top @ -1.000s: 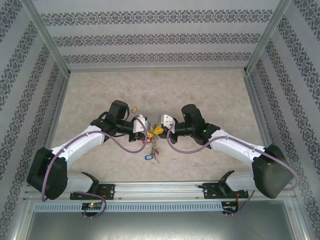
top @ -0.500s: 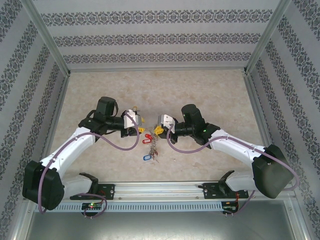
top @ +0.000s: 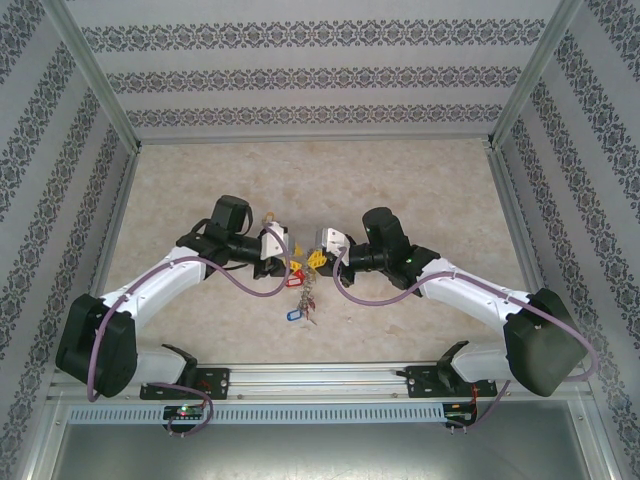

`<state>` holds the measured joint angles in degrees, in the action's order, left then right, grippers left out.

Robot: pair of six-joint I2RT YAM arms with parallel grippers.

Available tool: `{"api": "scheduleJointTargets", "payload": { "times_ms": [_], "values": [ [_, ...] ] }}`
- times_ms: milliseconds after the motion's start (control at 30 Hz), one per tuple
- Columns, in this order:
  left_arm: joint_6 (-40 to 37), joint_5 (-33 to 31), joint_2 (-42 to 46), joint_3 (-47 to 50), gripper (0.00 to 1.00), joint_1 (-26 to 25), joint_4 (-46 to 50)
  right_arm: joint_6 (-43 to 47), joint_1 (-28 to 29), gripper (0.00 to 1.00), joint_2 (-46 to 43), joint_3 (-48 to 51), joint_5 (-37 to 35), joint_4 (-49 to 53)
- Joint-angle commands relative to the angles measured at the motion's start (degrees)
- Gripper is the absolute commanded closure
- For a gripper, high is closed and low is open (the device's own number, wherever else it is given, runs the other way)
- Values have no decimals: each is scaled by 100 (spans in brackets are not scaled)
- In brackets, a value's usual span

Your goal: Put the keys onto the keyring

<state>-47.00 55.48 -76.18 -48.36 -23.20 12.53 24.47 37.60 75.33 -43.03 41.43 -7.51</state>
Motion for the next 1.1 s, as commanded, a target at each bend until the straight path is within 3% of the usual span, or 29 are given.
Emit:
{"api": "scheduleJointTargets", "payload": {
  "times_ms": [0,567,800,1067],
  "values": [
    [65,244,-46,-33,70,-112,-267,102,8,100,8,-195,132,-173],
    [4,47,-63,94,77,-328,-226,65,34,100,53,-232,130,-258],
    [-123,-181,-127,143,75,-343,-103,105,29,100,29,-190,111,-236],
    [-78,-114,-145,116,96,-336,-179,102,31,100,-1,-110,111,-266]
  ]
}}
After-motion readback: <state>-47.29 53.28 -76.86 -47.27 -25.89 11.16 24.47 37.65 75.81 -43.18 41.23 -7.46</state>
